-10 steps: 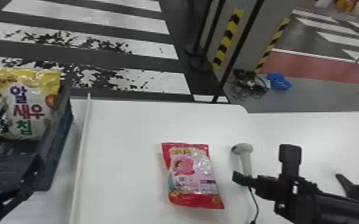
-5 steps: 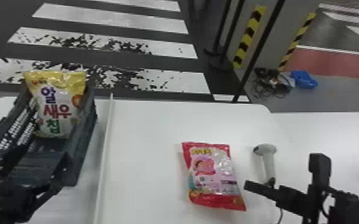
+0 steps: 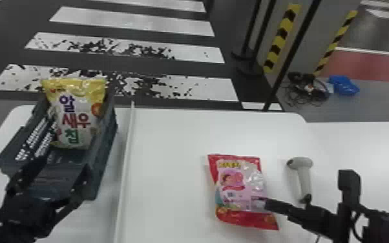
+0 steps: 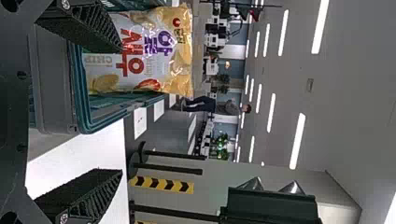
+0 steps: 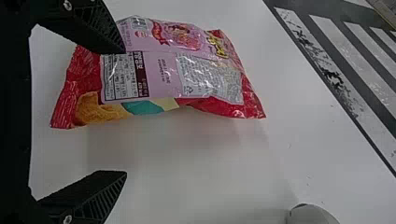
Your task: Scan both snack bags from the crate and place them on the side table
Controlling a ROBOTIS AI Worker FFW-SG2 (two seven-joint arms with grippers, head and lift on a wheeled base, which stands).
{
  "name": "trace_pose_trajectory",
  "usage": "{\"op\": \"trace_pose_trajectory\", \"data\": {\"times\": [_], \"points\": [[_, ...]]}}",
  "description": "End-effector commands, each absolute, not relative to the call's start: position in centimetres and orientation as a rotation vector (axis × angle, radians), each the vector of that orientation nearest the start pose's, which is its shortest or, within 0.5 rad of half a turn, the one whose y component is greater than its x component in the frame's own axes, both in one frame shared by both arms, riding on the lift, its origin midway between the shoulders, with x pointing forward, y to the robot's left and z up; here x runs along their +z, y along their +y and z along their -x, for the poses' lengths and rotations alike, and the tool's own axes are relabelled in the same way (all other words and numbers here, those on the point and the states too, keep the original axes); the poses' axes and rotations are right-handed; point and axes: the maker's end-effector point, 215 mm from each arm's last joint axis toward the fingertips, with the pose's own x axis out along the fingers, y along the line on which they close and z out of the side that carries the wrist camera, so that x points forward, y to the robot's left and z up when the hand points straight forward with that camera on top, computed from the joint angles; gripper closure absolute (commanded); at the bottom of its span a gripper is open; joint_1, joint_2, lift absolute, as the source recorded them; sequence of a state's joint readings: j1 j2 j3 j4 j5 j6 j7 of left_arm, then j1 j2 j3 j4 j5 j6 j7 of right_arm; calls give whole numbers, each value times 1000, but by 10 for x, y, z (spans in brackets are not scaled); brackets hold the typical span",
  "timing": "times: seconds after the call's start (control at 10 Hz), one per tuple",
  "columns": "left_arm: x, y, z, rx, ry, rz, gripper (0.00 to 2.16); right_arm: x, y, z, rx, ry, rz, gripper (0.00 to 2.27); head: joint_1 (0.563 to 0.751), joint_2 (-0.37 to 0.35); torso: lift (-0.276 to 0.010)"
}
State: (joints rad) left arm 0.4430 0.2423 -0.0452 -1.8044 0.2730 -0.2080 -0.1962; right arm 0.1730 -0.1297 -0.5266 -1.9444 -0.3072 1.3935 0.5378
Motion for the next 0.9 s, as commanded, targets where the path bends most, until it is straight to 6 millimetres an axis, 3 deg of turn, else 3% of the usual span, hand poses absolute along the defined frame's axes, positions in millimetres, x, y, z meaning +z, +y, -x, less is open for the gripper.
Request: {"op": "trace_pose_trajectory", "data": {"times": [0.0,0.6,0.8], "points": [[-380,214,-444,-283,16,69,76,-502,-327,-376,172,955,-605,70,695,-164,-95],[-381,216,-444,-279,16,68,76,-518,-315,-378,212,994,-668,120,695,-139,-95],[-382,215,-444,-281,18,70,76,-515,-314,-378,233,988,-673,761,695,-137,-95]]}}
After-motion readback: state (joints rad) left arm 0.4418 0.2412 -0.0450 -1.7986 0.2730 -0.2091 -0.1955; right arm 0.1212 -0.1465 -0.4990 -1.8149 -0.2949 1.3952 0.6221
